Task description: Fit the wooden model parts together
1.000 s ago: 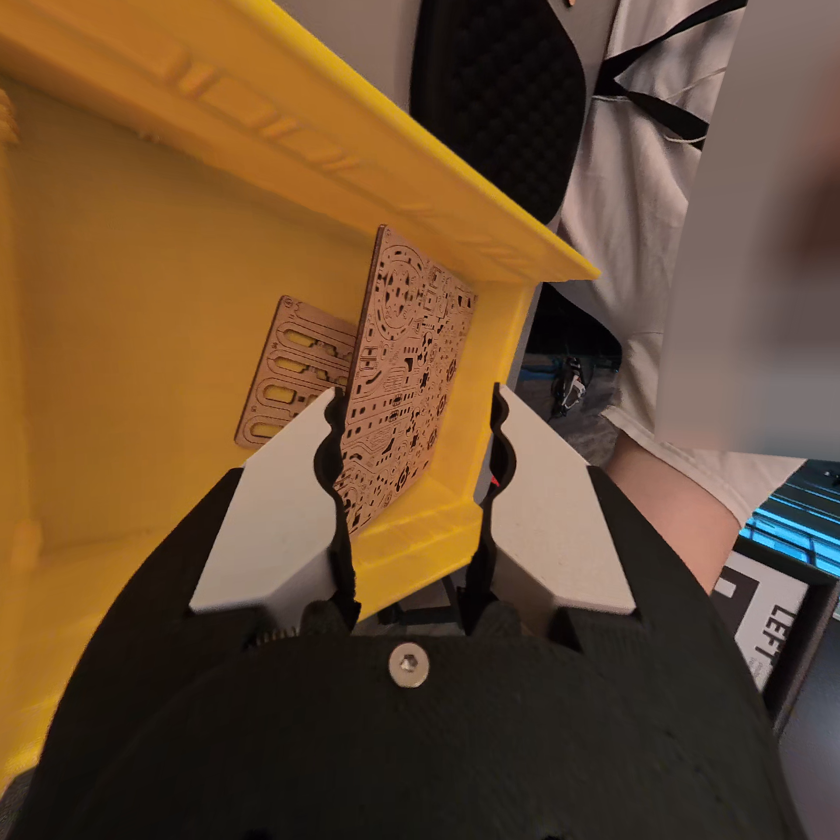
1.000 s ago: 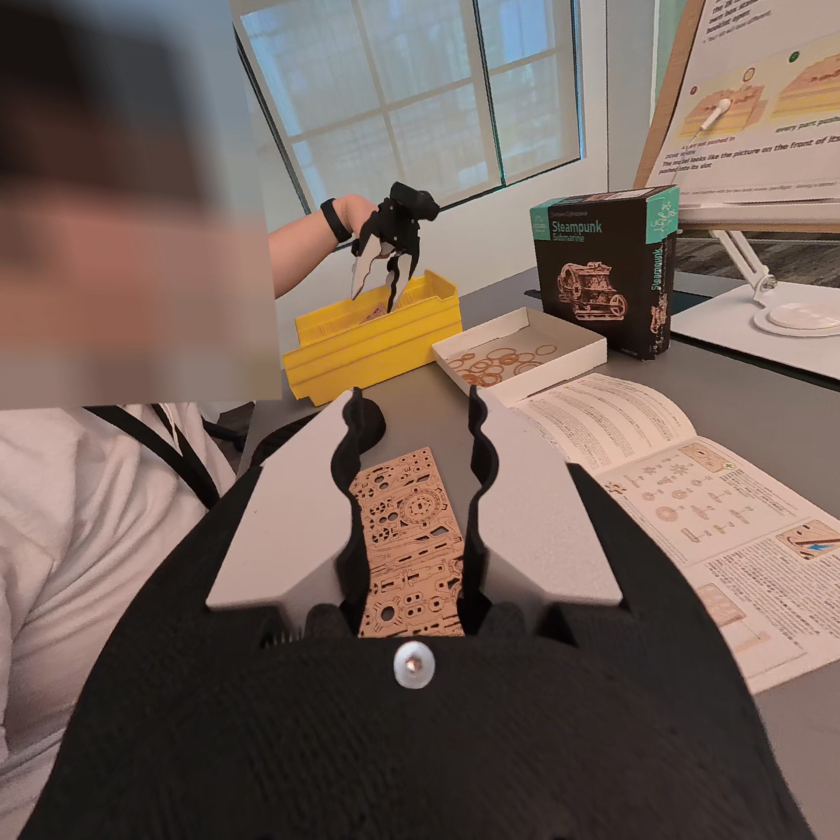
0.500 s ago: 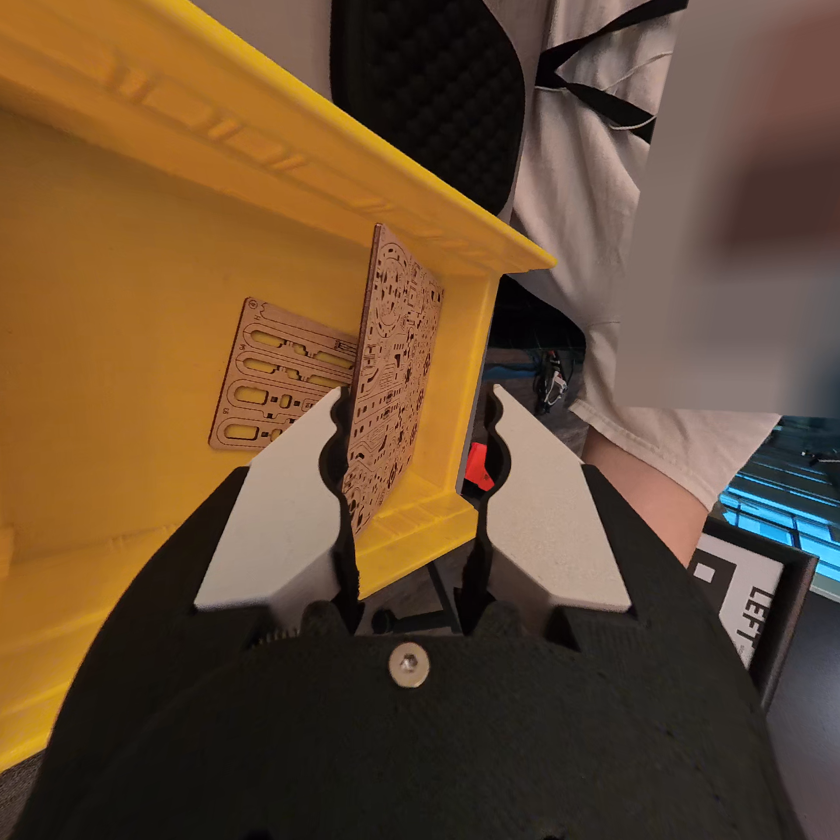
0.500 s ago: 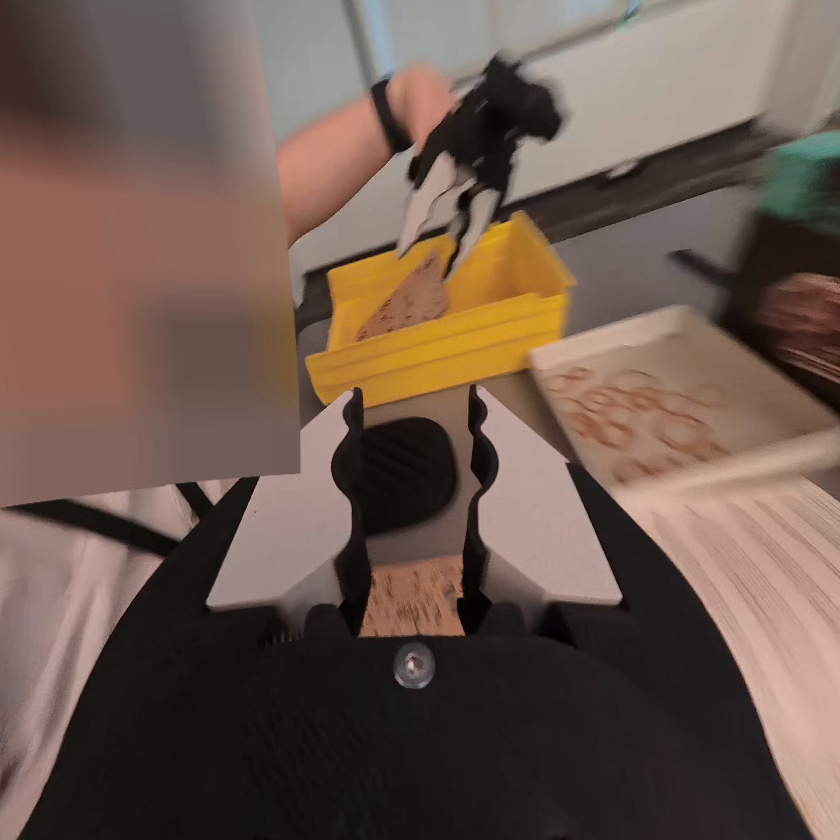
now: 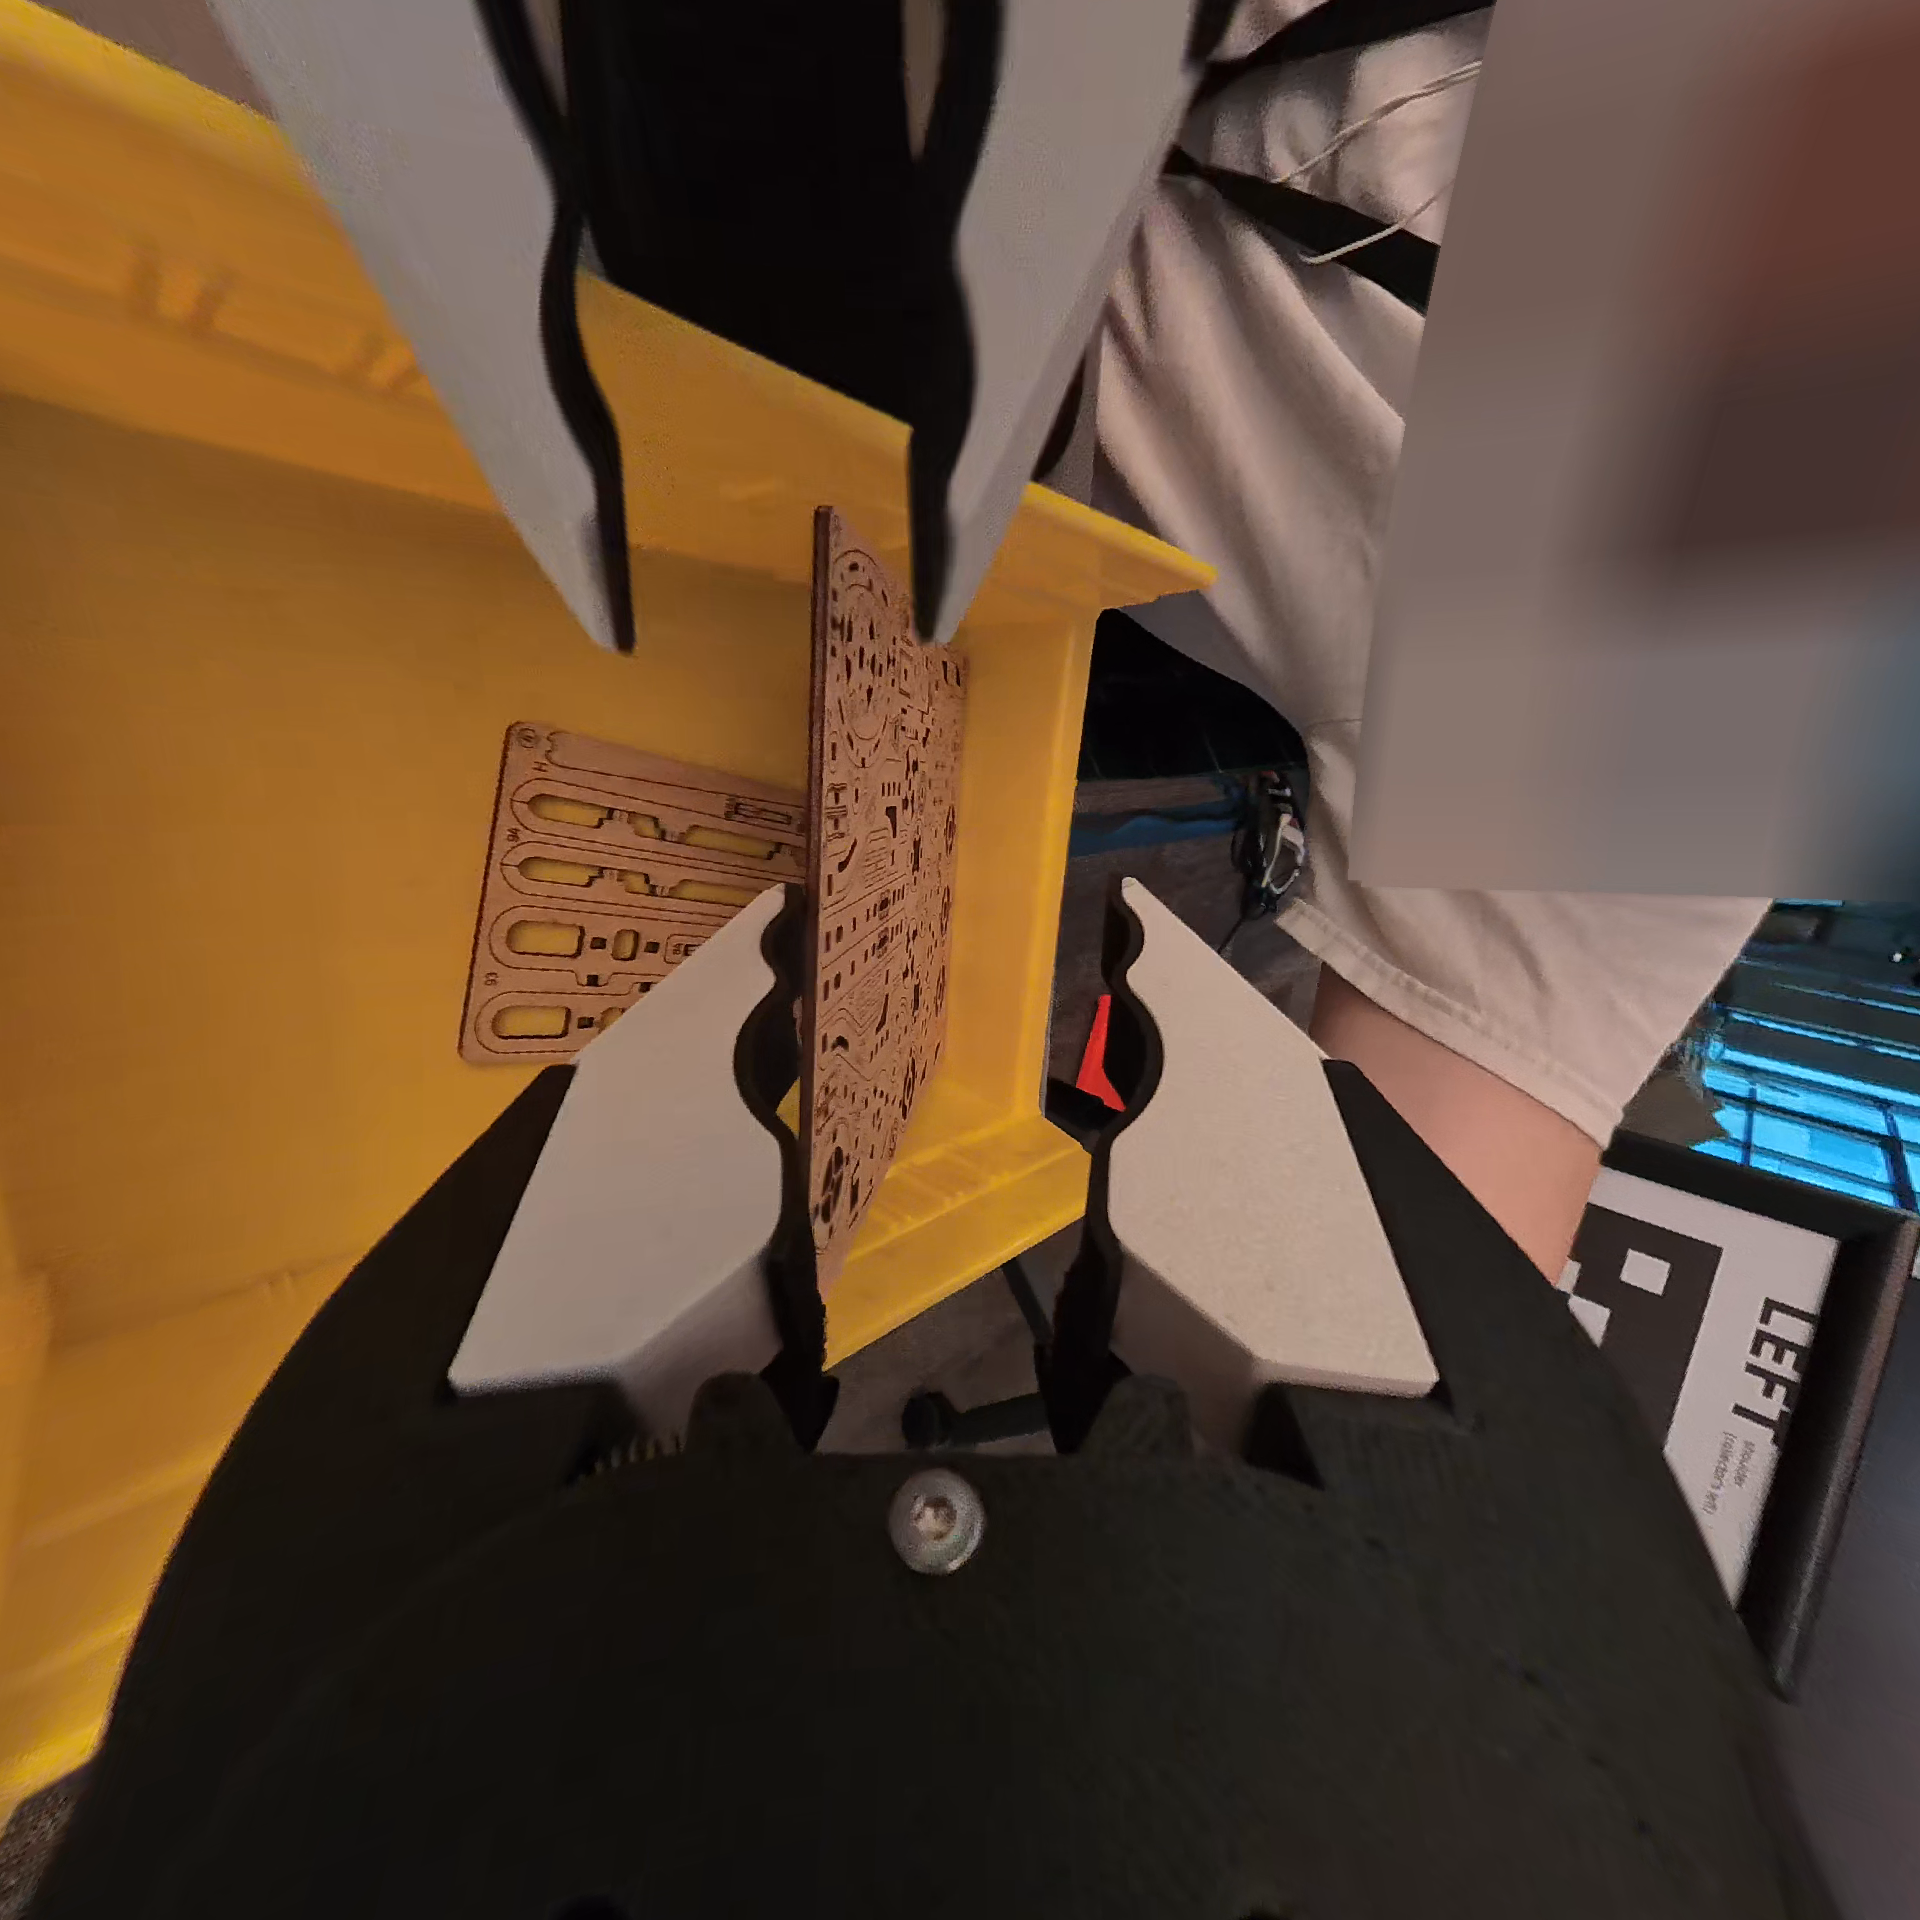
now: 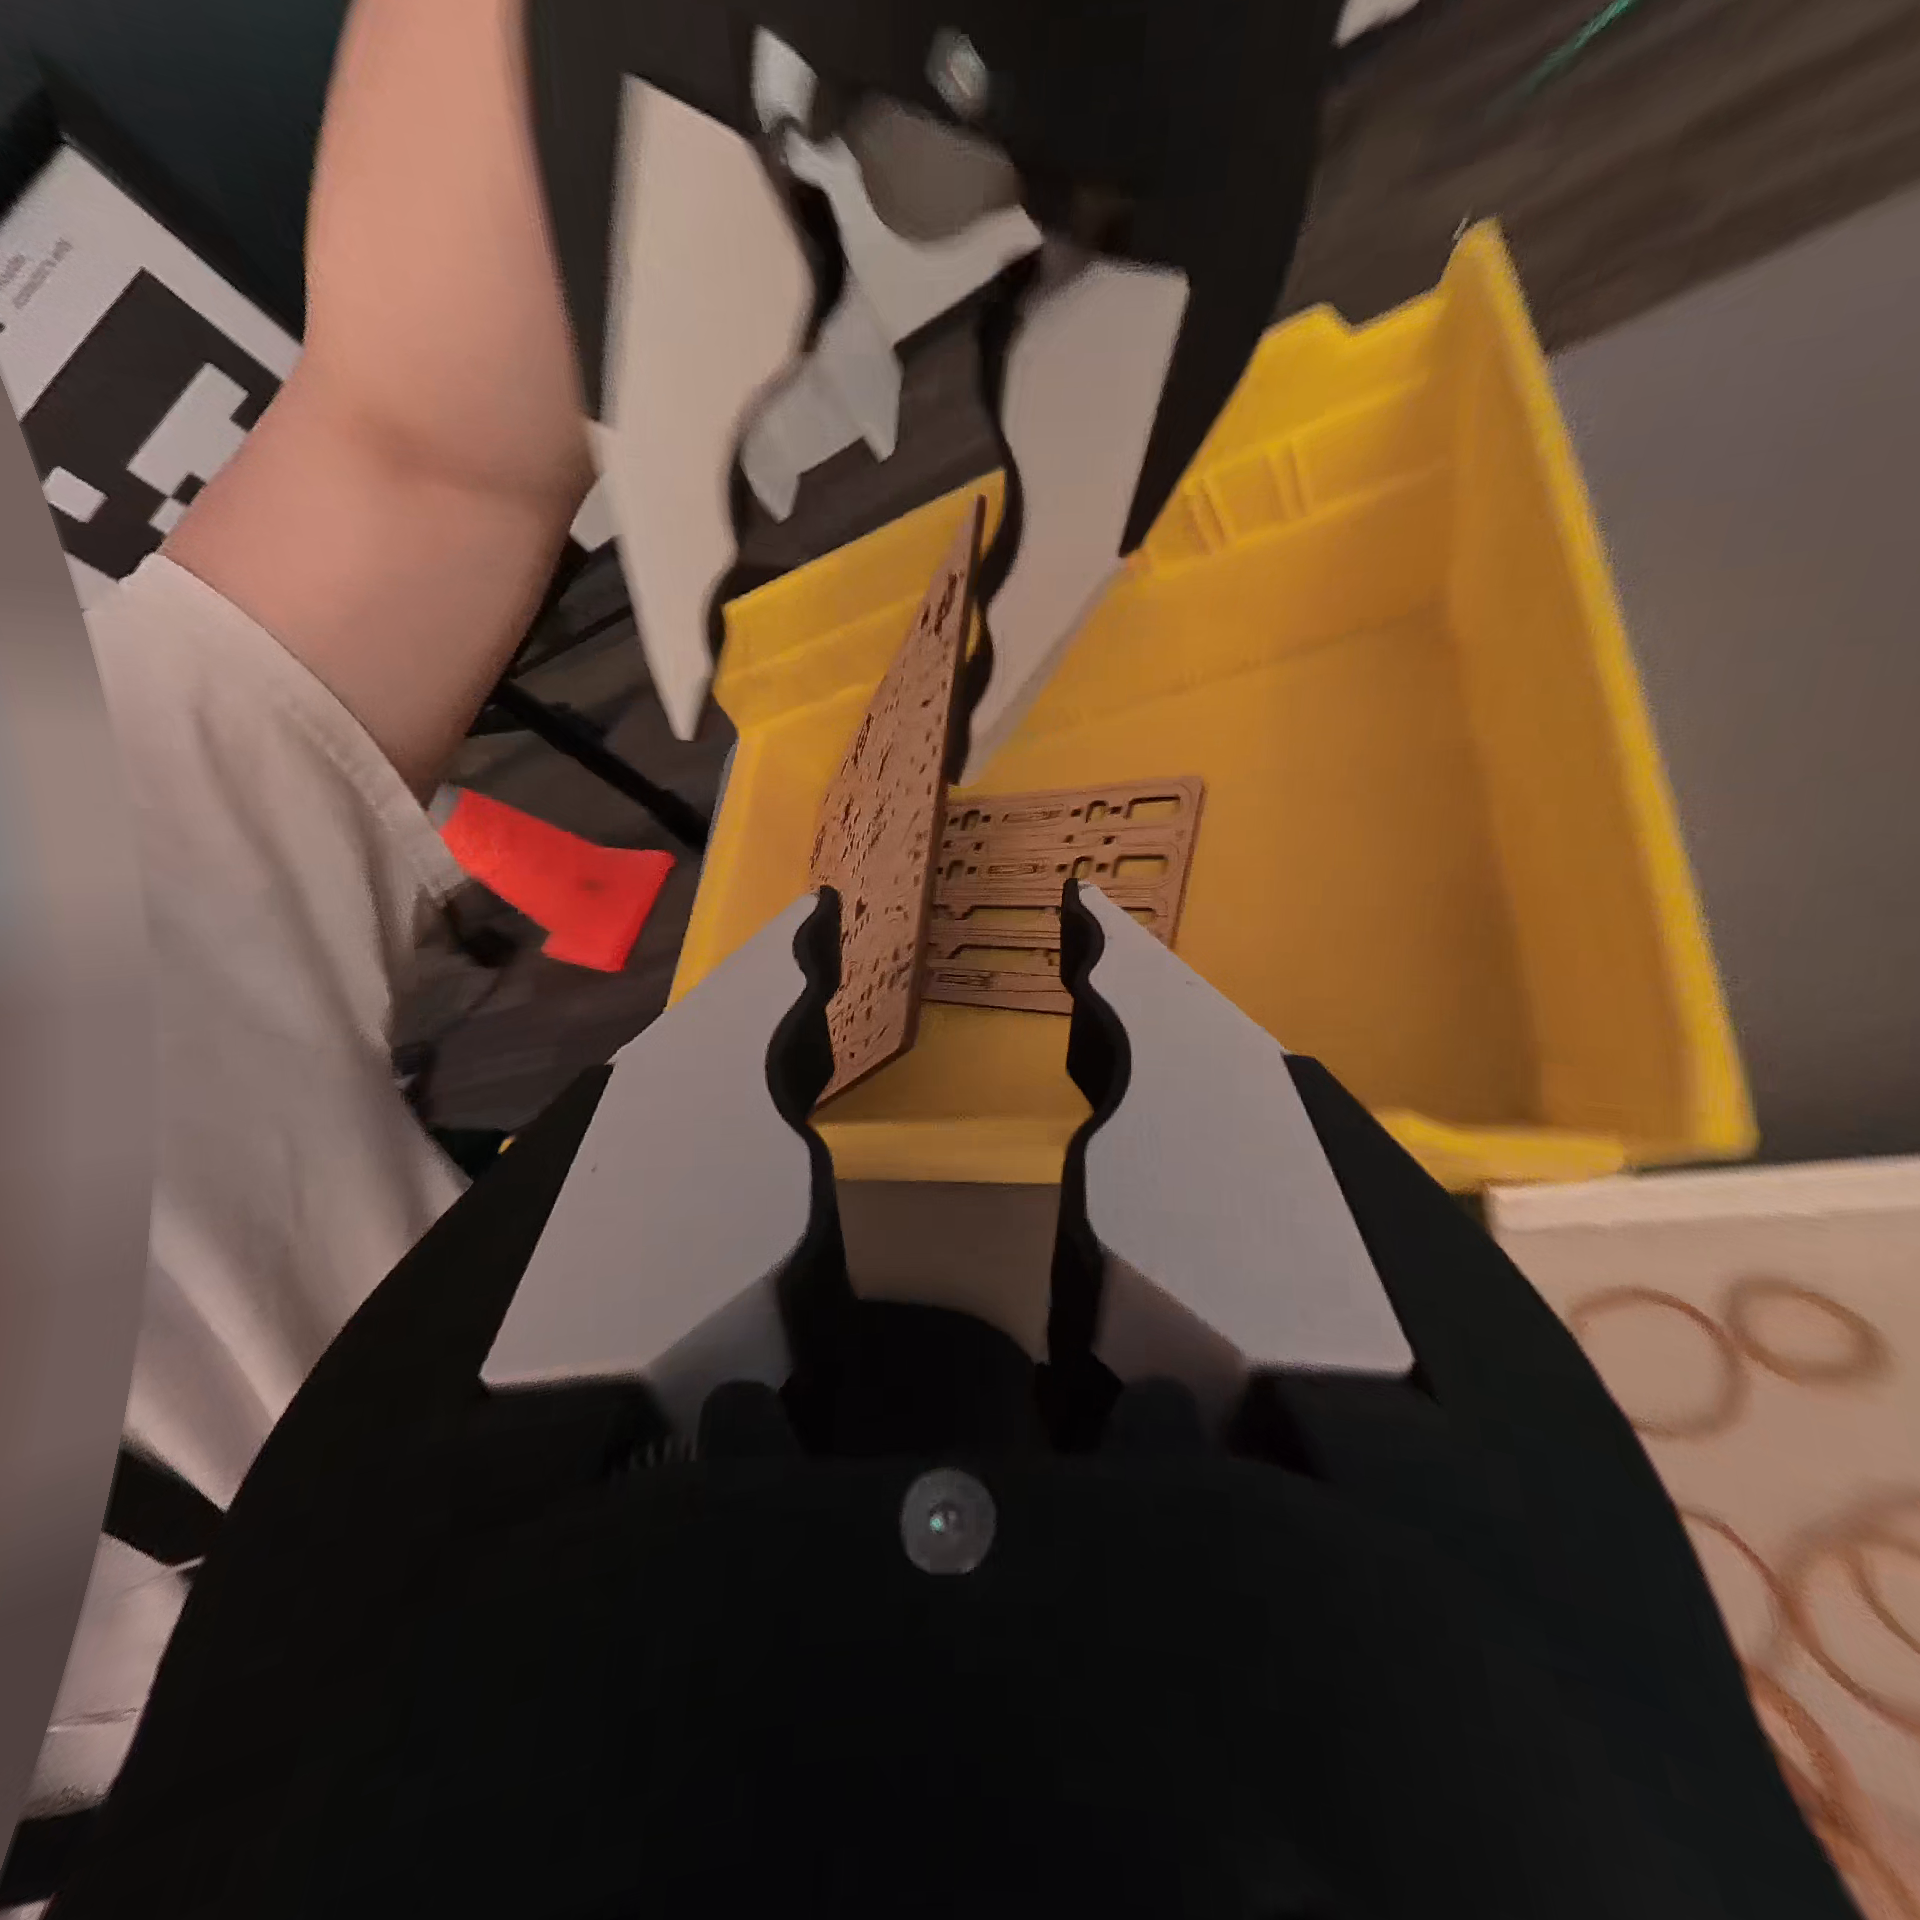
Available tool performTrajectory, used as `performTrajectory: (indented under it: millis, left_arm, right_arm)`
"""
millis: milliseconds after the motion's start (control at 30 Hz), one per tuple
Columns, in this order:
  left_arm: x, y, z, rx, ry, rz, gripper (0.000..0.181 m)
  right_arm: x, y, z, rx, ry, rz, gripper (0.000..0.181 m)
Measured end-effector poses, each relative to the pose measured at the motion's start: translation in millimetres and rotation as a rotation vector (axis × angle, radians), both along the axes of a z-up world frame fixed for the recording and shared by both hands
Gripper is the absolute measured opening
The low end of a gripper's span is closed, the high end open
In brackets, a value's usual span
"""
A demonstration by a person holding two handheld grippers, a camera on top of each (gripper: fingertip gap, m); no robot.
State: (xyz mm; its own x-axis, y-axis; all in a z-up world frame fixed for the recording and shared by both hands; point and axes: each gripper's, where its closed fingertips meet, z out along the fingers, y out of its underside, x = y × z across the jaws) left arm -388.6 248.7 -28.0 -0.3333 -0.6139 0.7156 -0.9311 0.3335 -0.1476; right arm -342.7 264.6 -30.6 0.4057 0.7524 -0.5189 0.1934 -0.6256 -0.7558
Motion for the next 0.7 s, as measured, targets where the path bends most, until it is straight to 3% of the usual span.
performTrajectory:
  millis: [267, 467, 700]
  left_arm:
    - [-6, -9, 1, -0.025, -0.027, -0.011, 0.052]
    - [-11, -9, 3, -0.065, -0.045, 0.025, 0.053]
    - [-23, -18, 7, -0.086, -0.086, 0.005, 0.052]
  right_arm:
    - [-32, -24, -11, -0.251, -0.068, 0.187, 0.018]
    - [-34, -14, -14, -0.296, -0.113, 0.147, 0.012]
    - [-52, -39, -13, -0.459, -0.025, 0.203, 0.008]
